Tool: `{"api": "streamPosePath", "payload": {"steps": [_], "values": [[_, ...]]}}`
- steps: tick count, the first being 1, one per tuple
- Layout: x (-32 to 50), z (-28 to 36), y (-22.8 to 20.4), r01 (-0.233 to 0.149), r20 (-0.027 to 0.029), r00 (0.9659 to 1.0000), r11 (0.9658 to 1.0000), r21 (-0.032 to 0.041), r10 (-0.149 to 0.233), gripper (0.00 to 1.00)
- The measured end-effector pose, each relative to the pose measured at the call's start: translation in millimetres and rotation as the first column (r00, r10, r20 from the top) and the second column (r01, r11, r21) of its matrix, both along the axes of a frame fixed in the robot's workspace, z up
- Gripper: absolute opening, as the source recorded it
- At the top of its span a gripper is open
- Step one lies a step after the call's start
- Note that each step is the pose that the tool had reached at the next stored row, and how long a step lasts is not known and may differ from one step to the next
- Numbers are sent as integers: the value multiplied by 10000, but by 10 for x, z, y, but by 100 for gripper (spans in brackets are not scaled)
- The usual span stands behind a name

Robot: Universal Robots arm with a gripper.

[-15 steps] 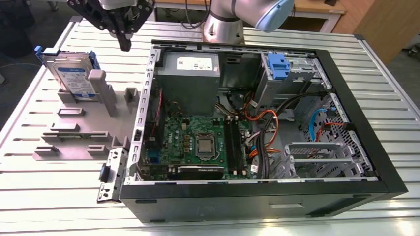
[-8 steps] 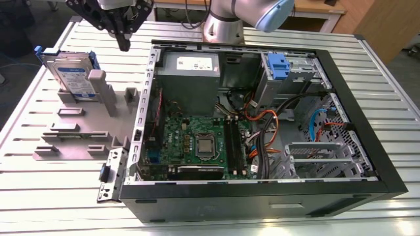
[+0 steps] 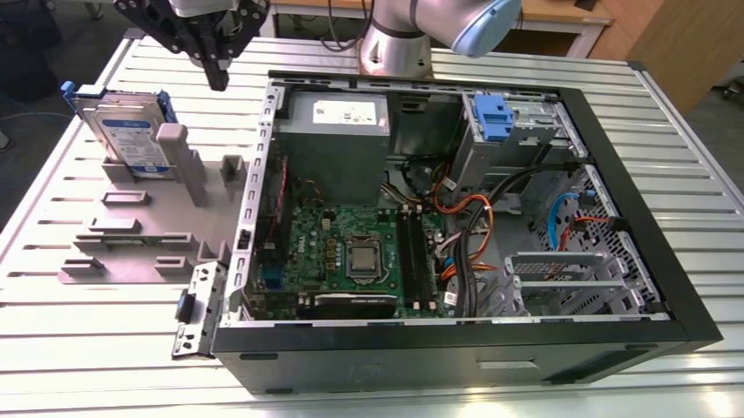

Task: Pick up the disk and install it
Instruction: 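Reach for the disk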

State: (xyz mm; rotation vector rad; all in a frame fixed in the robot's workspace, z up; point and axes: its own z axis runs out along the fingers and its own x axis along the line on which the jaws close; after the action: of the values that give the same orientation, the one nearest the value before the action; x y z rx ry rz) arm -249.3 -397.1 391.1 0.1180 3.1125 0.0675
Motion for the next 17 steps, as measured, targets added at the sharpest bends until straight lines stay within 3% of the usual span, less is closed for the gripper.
{"api": "streamPosePath", "payload": {"steps": [17], "values": [[-43, -1, 0, 2, 0, 10000, 10000, 0, -2, 11]]}}
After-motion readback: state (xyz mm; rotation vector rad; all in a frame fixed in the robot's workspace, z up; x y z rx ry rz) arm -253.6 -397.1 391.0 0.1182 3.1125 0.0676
